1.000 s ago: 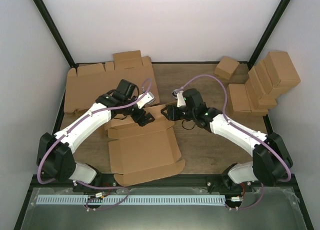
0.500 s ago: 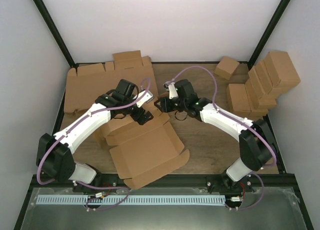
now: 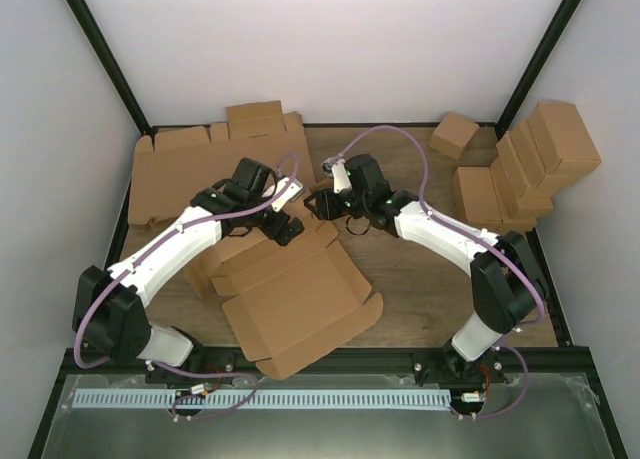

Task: Fold the paper box

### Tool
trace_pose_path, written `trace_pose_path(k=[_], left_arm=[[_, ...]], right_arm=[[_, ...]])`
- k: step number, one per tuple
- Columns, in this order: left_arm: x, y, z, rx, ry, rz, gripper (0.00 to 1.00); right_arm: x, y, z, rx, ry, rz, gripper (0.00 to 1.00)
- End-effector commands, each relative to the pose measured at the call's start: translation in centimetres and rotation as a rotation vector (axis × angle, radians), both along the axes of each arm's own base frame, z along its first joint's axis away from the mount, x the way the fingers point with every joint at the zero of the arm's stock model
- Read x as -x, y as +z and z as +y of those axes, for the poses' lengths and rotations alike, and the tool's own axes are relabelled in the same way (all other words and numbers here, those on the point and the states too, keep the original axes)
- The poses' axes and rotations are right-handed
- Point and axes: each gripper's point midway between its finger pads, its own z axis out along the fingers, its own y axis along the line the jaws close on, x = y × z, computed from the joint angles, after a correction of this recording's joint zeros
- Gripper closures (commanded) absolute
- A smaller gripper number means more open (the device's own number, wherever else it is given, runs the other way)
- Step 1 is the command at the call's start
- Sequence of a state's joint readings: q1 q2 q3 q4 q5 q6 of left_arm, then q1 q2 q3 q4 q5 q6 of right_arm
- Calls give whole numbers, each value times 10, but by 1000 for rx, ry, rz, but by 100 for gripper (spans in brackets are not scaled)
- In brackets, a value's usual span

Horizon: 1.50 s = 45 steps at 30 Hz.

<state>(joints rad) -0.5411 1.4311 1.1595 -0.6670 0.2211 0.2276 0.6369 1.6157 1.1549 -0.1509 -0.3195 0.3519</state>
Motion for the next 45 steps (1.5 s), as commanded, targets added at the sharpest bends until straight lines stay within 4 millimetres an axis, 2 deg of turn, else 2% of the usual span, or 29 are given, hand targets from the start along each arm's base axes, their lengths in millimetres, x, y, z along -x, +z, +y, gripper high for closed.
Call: trace_pose_path(k=[1,6,11,15,21,23,25,31,32,34,39,45], left_arm=[[7,-6,-1,15,1,31,4],[9,-13,-1,-2,-16,47,8],[10,-17,0,-16,-24,60,12],[11,-17,-2,-6,-32,62,12],[13,-15,-6,12,-52,65,13],[13,-16,-5,8,-52,65,14],[13,-17,-5,5,-51,68,15],[15,-19,-4,0,-52,72,15],[15,-20,-5,0,-52,73,15],[15,-20,-5,2,-57,73,15],[16,-22,-6,-3,-67,80,19],[15,-26,-4,-18,-62,87,19]], right_arm=[[0,-12,-16,50,-23,28,44],[6,-14,-36,-57,-5,96,37],[11,-26,-50,-40,-29,109,36],[19,-27,-51,-58,-15,110,36],[20,-25,-50,-63,-9,105,35],[21,-22,-52,-62,-10,96,22],[21,-18,-55,-63,-24,74,14],[22,-21,-61,-47,-46,63,13],[22,-23,-61,-46,-44,69,11],[23,-28,-62,-48,-54,87,1],[25,-34,-61,-70,-54,116,0],[31,-21,-63,-126,-23,103,0]])
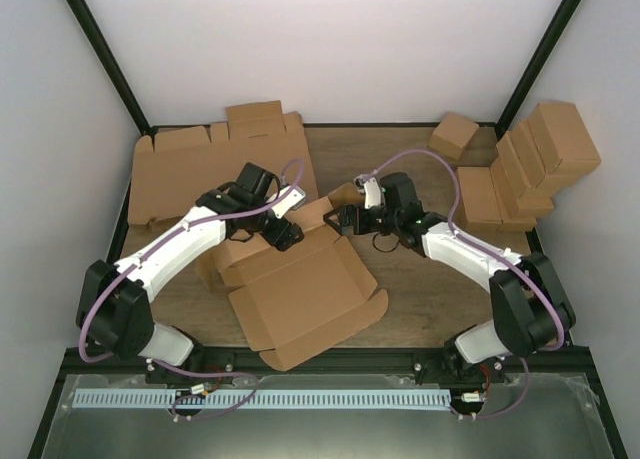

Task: Fold the paper box

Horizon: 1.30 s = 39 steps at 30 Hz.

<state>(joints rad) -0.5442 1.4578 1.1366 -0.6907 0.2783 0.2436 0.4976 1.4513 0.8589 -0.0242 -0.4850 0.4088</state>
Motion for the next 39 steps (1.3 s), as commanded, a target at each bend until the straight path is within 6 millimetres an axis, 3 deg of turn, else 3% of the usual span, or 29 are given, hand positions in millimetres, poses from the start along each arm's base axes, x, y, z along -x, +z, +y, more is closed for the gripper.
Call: trace_pose_path(k=[1,7,9,15,21,24,26,31,35,39], left_arm=[[0,-7,0,-17,-14,7,19],[0,-10,0,-24,-13,13,19],[0,-9,-1,-18,-14,15,19],[1,-9,-2,-13,-18,19,20],[1,-10,-2,-14,-20,22,21],[2,-11,-2,-12,-22,24,21],[2,-11,-2,-12,-22,26,21],[1,-11,-3,-12,-23,26,21],[2,-11,-3,-11,-23,28,21],[2,-12,-3,-10,-26,31,21]], right_arm=[[6,10,-6,-28,10,-4,0],[7,24,-21,-14,-64,-61,0],[2,16,-30,21,-122,-66,3],[1,-11,-43,65,-192,-30,26],[5,-27,-43,47,-197,-6,34],[1,-41,-40,62,-197,28,45],[-4,-50,-42,73,-222,41,61],[-21,-60,-44,74,-288,31,87],[-37,-73,-42,115,-315,48,99],[-45,-86,-33,129,-283,75,99]])
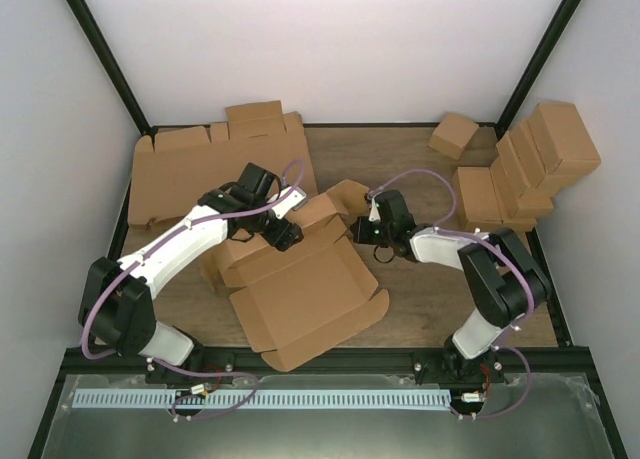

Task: Fold the paper box

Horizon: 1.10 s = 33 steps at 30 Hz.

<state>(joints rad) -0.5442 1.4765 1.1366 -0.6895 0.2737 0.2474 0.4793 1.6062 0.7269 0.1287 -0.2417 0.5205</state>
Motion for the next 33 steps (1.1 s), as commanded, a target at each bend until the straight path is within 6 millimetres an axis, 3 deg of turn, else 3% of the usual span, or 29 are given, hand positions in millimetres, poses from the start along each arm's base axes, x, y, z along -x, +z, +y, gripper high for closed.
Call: trace_pose_path(k=[1,9,14,18,28,33], left_arm=[[4,-6,-3,2,-26,21,21],[4,-7,-3,3,-29,23,22],[4,-8,-3,2,-28,26,22],[4,-9,-3,0,-27,28,22],[4,-11,-4,1,-30,33,22],[4,-11,-4,0,-29,34,23]], right_arm=[[-24,5,10,-10,-2,-38,99],[-21,1,24,-52,82,-42,99],[-1,20,45,-184,229,-82,99],[14,23,56,-242,330,-71,99],[25,-22,65,-208,372,65,99],[32,-30,66,-195,380,87,99]])
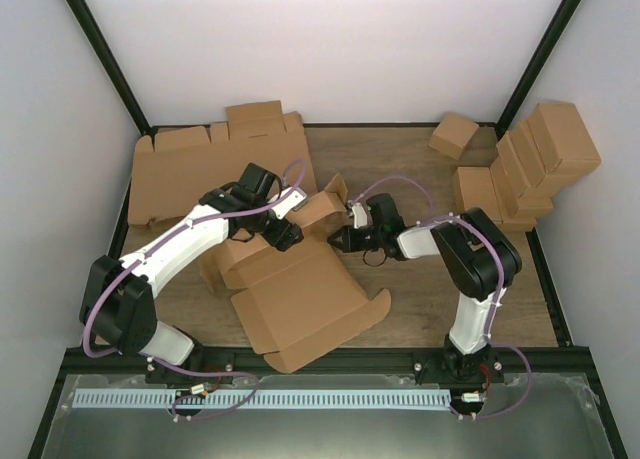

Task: Fold the paper box

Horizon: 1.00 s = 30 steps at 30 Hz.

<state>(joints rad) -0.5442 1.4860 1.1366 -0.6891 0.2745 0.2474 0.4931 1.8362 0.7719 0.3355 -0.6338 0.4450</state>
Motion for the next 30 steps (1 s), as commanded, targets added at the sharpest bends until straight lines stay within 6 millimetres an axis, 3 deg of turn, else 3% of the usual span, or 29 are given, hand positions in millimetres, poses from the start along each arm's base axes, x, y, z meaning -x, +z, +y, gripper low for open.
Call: trace_pose_path(k=[1,9,20,24,27,30], left_arm=[[4,-8,-3,2,-27,25,23],[3,-8,-2,-5,-20,20,23],[3,-11,1,-18,-11,21,23],[3,-11,1,-17,-9,21,23],[3,-10,1,-15,-7,20,23],[2,-11,1,-15,-1,24,23]], right_arm=[[10,-8,2,24,34,23,99],[-2,19,-11,87,-35,-84,99],[-16,49,-63,236,-283,-262,86],[-22,61,-83,288,-379,-311,70],[-27,72,-92,302,-435,-344,50],[-33,80,-90,304,-437,-367,43]])
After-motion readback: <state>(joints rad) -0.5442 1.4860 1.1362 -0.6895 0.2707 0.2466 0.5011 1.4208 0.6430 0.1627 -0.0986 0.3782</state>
